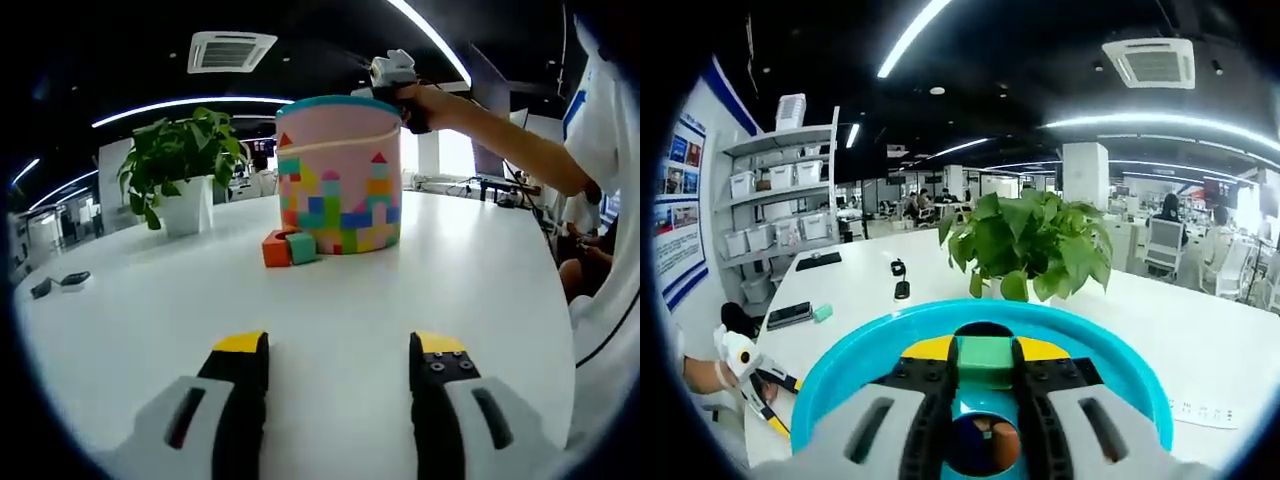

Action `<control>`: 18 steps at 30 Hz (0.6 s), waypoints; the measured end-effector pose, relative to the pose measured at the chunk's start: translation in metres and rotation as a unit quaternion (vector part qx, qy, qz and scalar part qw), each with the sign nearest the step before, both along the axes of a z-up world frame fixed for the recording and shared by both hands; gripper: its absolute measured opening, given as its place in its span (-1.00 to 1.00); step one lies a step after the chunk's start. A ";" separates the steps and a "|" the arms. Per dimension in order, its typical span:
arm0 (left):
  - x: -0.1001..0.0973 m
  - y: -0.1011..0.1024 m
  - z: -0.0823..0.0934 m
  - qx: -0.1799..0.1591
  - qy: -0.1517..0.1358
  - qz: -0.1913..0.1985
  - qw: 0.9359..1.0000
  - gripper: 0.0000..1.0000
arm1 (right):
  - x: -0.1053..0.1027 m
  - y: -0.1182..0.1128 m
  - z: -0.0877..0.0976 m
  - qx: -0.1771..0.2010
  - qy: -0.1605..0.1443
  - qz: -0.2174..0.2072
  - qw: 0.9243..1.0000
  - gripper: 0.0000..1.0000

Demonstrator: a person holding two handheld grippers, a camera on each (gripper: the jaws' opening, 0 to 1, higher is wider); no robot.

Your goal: Arrange the toys in the designated storage area by placing each visible toy with the group until no toy remains scattered across the table.

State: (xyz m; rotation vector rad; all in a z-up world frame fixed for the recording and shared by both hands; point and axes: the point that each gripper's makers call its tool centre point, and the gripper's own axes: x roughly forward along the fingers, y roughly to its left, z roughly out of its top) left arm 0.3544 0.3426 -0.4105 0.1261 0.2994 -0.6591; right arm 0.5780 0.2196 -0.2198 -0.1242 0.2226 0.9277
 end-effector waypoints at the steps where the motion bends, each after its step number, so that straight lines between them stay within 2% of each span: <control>1: 0.000 0.000 0.000 0.002 0.000 0.000 1.000 0.15 | -0.001 0.000 0.000 -0.001 0.000 0.003 1.000 -0.57; 18: 0.000 0.001 -0.001 0.003 0.001 0.002 1.000 0.16 | -0.009 0.001 0.000 -0.005 -0.003 0.024 1.000 -0.49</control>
